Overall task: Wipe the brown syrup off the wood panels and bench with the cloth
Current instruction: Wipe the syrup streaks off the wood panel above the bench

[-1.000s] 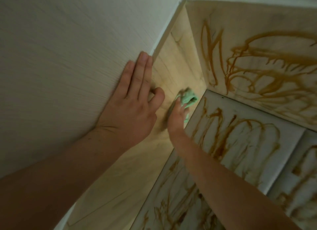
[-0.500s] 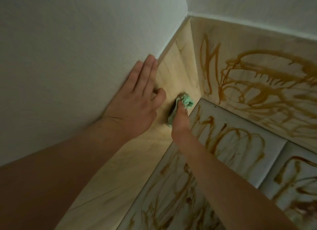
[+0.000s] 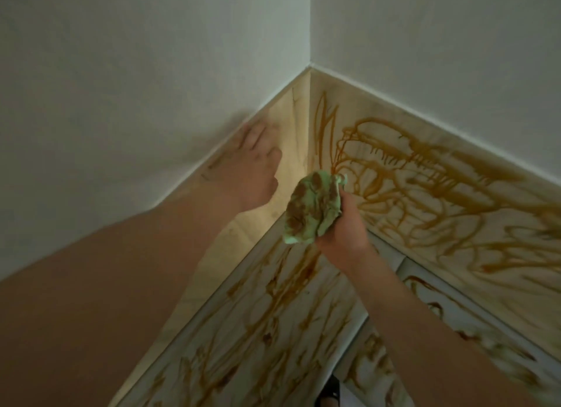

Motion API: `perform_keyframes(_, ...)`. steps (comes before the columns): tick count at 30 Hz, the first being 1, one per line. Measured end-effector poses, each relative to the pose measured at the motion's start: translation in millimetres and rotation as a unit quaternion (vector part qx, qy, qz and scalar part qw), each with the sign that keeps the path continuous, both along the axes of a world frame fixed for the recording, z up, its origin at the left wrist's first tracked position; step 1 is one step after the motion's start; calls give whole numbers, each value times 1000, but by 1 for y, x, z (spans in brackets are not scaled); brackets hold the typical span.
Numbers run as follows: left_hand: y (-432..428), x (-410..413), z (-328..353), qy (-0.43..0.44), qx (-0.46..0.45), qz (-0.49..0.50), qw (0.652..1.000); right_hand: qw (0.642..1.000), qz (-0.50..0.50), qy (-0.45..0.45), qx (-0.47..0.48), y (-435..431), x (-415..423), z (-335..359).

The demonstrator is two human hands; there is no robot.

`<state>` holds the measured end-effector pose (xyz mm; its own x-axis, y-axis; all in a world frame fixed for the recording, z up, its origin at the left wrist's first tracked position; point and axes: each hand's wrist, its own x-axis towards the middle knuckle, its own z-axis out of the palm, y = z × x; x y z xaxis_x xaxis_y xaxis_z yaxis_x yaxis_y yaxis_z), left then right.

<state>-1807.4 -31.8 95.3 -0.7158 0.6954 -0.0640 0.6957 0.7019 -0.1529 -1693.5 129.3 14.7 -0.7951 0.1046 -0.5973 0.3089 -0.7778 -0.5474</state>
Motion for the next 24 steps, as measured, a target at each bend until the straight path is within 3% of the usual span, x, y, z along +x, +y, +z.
perform_keyframes(2,6,39,1,-192,157,110,963,997,30,-3,74,1,14,24)
perform_keyframes(3,10,57,-1,-277,237,177,914,991,51,0,123,0,20,36)
perform_keyframes(5,16,89,3,-397,390,286,780,952,128,1,277,-6,34,65)
perform_keyframes(6,18,102,6,-457,467,328,683,922,169,8,347,-10,41,78)
perform_keyframes(8,15,124,15,-588,592,355,422,868,244,62,427,-19,58,105)
perform_keyframes(9,10,135,20,-631,627,336,309,846,278,89,446,-25,66,117)
perform_keyframes(10,5,144,26,-650,650,318,233,821,310,106,468,-28,74,126)
perform_keyframes(11,0,151,31,-658,662,306,186,804,322,119,486,-29,80,134)
perform_keyframes(12,-9,158,37,-666,668,290,161,783,322,112,519,-31,87,145)
perform_keyframes(14,-19,167,47,-684,671,246,149,766,286,98,567,-28,99,163)
perform_keyframes(19,-30,189,69,-705,648,208,200,746,229,91,619,-24,128,194)
perform_keyframes(24,-24,202,92,-726,622,219,197,636,233,78,731,-21,136,203)
